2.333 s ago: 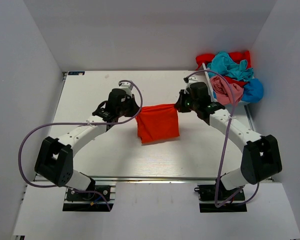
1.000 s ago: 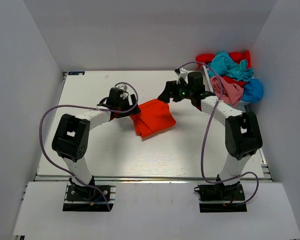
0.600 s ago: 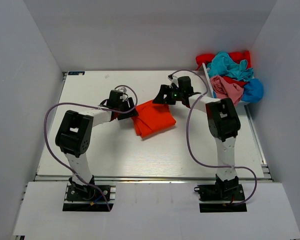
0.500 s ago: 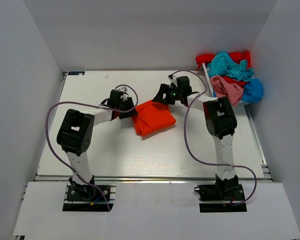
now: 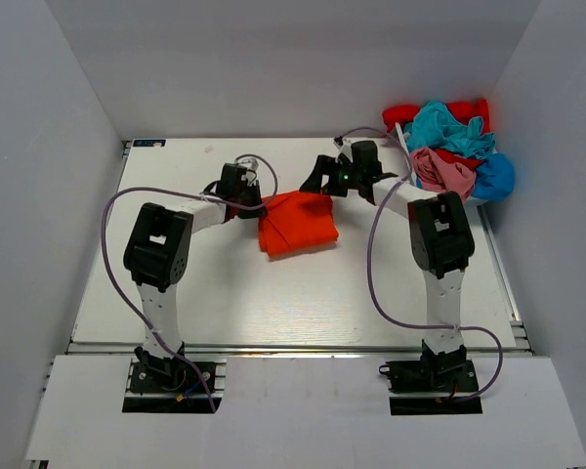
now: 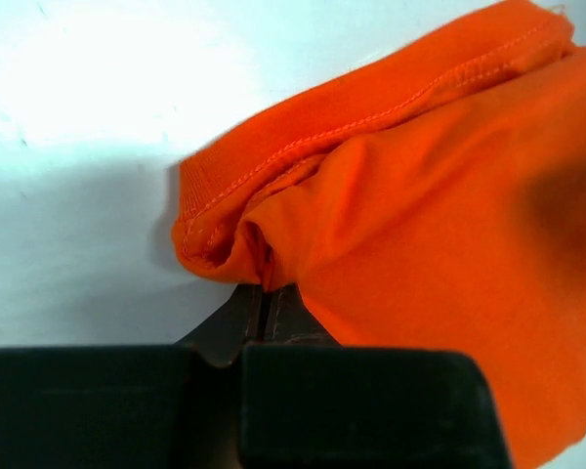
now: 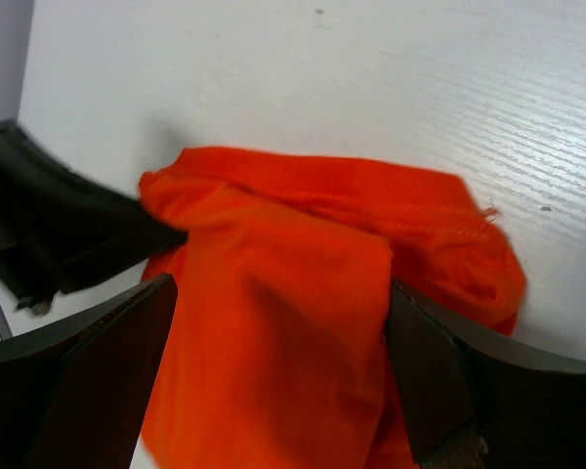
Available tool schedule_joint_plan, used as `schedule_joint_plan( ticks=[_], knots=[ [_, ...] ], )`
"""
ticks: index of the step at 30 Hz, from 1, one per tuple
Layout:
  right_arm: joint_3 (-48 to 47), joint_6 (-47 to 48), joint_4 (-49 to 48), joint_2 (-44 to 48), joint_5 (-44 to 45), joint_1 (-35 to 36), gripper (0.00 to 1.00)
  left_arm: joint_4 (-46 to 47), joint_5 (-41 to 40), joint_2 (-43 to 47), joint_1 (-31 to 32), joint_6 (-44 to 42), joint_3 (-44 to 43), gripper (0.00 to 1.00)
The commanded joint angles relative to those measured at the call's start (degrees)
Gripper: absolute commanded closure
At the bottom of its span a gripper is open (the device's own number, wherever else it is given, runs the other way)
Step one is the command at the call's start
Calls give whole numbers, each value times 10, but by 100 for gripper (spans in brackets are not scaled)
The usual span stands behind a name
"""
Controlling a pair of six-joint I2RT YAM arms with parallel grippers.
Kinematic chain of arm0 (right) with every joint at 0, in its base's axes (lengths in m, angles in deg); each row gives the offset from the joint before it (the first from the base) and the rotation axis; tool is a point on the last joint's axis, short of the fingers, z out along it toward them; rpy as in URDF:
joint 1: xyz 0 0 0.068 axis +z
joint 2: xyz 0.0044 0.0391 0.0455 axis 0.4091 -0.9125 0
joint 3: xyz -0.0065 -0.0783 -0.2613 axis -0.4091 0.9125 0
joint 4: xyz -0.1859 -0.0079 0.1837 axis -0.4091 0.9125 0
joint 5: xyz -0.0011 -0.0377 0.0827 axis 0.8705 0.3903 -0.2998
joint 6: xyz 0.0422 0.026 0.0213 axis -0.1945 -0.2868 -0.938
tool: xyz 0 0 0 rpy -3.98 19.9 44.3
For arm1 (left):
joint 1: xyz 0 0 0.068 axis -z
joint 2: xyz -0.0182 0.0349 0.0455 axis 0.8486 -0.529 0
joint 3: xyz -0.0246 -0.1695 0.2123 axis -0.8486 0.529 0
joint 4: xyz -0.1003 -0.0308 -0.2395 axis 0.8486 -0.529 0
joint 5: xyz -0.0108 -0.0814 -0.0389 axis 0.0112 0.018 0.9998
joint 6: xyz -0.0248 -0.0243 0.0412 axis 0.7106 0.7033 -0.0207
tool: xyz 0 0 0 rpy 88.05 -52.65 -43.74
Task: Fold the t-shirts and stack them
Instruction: Put the neatly folded tshirt into the corner of the board with the left arm
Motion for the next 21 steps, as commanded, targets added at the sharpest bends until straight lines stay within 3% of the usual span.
schedule_joint_plan(
  ticks=[1,3,4,10,21],
  knots=[
    [18,42,-8,112,-17,-2,10,-38,-66,5,-2,-78,-63,100],
    [46,58,-1,180,4,-3,10,-95,-122,0,-9,-102,-97,100],
    [67,65,4,196,54,-3,10,-126,-155,-6,-16,-127,-122,100],
    [189,82,66,369,216,-3,10,-187,-288,-32,-64,-260,-201,100],
    [276,98,133,487,383,-4,10,-200,-316,-147,-182,-413,-377,100]
  ],
)
